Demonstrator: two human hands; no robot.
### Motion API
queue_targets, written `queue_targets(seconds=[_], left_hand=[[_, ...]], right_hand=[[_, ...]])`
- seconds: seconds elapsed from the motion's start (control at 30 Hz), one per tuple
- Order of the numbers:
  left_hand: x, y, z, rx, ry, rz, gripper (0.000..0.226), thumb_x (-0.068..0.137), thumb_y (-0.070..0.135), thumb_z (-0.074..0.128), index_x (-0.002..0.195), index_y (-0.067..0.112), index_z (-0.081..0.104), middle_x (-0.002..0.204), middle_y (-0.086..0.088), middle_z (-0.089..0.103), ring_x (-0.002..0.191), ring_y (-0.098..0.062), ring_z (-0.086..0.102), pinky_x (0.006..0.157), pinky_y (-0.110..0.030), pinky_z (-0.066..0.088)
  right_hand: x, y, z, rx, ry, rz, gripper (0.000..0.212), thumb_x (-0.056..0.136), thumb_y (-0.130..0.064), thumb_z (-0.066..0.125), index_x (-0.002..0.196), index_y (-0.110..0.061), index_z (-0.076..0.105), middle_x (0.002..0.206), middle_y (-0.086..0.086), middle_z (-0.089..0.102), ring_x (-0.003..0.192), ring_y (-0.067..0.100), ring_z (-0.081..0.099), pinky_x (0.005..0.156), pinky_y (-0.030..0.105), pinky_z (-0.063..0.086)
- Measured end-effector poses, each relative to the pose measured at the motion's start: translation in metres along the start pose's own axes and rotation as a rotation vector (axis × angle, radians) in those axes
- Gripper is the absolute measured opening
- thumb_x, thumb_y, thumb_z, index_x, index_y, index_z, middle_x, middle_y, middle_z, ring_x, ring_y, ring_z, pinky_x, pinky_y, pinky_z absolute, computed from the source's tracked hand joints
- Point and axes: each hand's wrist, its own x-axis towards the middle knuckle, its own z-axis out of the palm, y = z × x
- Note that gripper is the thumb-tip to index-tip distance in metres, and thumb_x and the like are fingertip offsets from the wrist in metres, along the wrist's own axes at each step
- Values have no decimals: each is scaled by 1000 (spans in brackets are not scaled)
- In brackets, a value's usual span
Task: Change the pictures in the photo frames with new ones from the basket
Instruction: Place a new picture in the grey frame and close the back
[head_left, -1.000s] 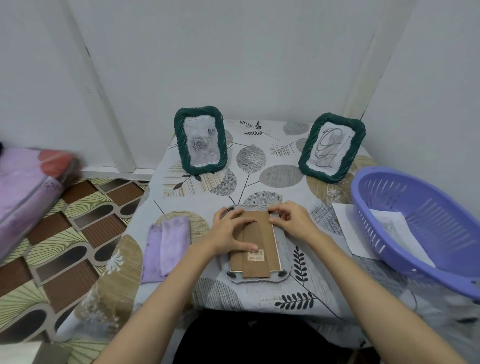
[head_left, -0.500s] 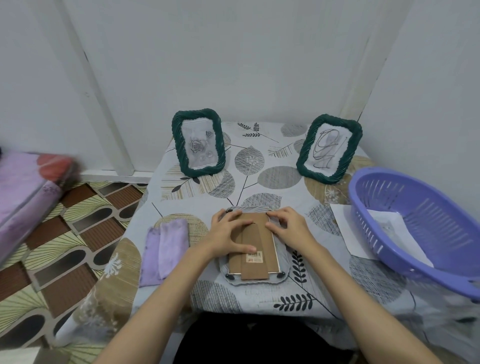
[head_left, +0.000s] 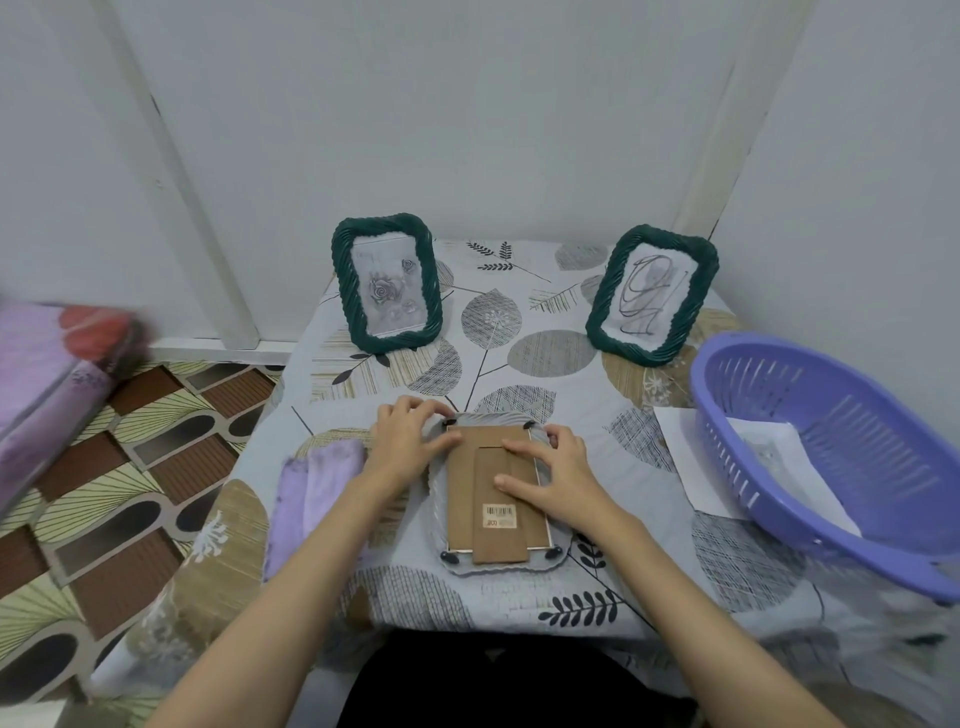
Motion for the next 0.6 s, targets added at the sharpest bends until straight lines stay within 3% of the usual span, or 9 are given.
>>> queue_targets(seconds=[0.1,0.33,0.5,0.6], left_hand=[[2,-3,1,1,-63,-16,33,77,51,65,106,36,61,113,-1,53,114,-26,41,96,-37,32],[-3,2,-5,5,-106,-18,41,79,50,63,118,39,57,123,3,45,118,-25,32,97,-35,26],[-4,4,-6,-42,-102,-15,32,77,47,66,107,36,61,120,7,49,116,-23,32,87,-30,23],[-2,2,-4,-54,-81,13,34,75,48,67,106,36,59,115,10,53,113,-22,36,89,-33,27]], right_hand=[[-2,2,2,-19,-7,-26,49,77,-44,68,124,-43,52,138,12,27,131,25,20,113,37,20],[-2,2,3,-3,5,-30,44,76,-44,69,118,-44,56,137,10,29,131,24,21,113,38,21],[-3,2,3,1,4,-29,44,77,-44,68,119,-44,55,138,11,28,132,23,20,113,37,20],[-3,2,2,3,4,-28,44,77,-44,68,120,-42,56,138,11,28,132,23,19,113,37,20]])
